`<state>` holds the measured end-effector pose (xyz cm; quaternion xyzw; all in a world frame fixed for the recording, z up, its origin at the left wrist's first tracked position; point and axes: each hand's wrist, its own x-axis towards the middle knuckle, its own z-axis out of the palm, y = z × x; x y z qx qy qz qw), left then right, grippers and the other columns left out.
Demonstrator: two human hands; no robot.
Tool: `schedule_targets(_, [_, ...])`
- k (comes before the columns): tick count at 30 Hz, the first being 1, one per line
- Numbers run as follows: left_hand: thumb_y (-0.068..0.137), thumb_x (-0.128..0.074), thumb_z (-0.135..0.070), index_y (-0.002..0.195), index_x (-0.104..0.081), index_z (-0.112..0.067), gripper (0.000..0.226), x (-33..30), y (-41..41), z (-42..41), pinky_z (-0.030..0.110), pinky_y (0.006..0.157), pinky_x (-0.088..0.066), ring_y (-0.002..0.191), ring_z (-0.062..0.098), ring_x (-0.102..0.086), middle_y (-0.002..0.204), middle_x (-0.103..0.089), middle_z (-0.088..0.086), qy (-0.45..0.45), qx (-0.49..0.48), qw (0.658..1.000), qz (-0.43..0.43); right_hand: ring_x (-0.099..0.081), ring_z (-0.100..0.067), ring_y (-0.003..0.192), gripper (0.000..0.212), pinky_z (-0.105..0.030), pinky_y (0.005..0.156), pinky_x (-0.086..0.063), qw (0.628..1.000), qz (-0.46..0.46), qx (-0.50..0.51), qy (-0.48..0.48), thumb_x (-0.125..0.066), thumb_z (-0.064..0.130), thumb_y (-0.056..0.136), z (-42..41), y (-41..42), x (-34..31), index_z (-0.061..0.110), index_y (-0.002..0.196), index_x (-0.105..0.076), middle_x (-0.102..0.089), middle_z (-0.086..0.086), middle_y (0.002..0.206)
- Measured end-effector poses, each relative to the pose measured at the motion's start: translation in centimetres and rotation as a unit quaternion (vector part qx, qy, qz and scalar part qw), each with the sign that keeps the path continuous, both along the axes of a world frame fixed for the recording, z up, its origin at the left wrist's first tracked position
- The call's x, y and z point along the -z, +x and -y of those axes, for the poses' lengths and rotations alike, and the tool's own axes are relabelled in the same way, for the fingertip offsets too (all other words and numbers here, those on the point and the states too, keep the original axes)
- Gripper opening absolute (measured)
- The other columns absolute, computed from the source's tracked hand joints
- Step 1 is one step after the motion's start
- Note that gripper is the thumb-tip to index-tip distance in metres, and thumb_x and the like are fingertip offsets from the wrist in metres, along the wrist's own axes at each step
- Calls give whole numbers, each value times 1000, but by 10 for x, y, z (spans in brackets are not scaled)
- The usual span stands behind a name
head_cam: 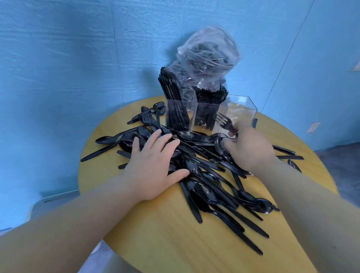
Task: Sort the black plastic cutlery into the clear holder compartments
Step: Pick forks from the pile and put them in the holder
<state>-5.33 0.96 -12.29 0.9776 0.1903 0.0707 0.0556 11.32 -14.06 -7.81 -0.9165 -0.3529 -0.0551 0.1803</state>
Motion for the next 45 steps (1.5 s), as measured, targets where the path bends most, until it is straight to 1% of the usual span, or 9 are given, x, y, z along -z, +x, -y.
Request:
schedule_targets(4, [86,-16,-72,150,-10,-34,75,-4,11,0,59,115,0,145,14,12,159,-5,-9,12,16,1000,-9,-54,-27,71,12,-25,47,-31,997,-15,-20,-67,-51,24,87,-15,7,0,14,92,-54,-56,-5,75])
schedule_targets(10, [89,-12,-68,149,-15,-38,67,-11,39,-1,65,112,1,146,18,12,159,-8,-8,24,50,997,-44,-62,-33,81,23,-40,72,-52,984,-149,-89,-48,-50,14,88,-17,4,-1,2,90,-69,-69,-18,86])
schedule_targets(17, [88,-15,-68,142,-31,-47,60,-14,39,-3,66,110,10,145,13,14,156,-19,-13,9,112,991,-72,-49,-15,56,18,-24,46,-33,998,-55,-7,-36,-48,18,91,-10,28,5,17,77,-58,-54,2,62])
schedule_targets(21, [88,-18,-70,130,-49,-46,57,-18,30,-7,63,111,11,145,8,11,152,-27,-16,-16,132,989,-57,-48,-17,55,27,-25,46,-31,996,-56,-34,-65,-52,23,90,-11,32,13,15,65,-52,-54,-2,62])
schedule_targets(25, [91,-20,-63,135,-46,-39,56,-18,37,-4,60,114,5,145,8,4,151,-28,-15,-6,102,995,-21,-59,-20,71,19,-27,57,-45,993,-77,-60,-63,-56,29,89,-12,31,13,14,85,-68,-66,-3,78])
schedule_targets(28, [92,-19,-62,140,-39,-36,59,-17,44,0,59,114,3,145,10,2,153,-26,-14,5,97,995,-25,-55,-20,70,19,-26,52,-37,993,-39,-74,-79,-58,35,89,-17,28,11,20,80,-62,-58,2,75])
schedule_targets(35, [95,-34,-51,120,-49,-28,36,-16,42,-1,53,117,-2,143,8,-13,139,-43,-12,-40,68,996,36,-57,-23,81,27,-31,65,-46,991,-12,-82,-104,-58,42,88,-33,25,8,16,90,-64,-57,-2,87])
schedule_targets(41, [101,-35,-27,132,-51,-32,35,-17,62,-11,39,105,-28,134,13,-26,138,-46,-15,26,72,995,68,-44,-18,51,34,-28,49,-33,988,-122,-68,-64,-58,33,90,-14,28,-2,10,65,-55,-49,-3,56])
schedule_targets(45, [100,-40,-32,131,-52,-39,35,-20,80,-13,38,98,-33,124,16,-31,136,-48,-16,33,55,997,36,-50,-23,60,23,-25,46,-30,1000,-29,-2,-7,-49,22,93,2,43,1,17,71,-52,-51,-1,68])
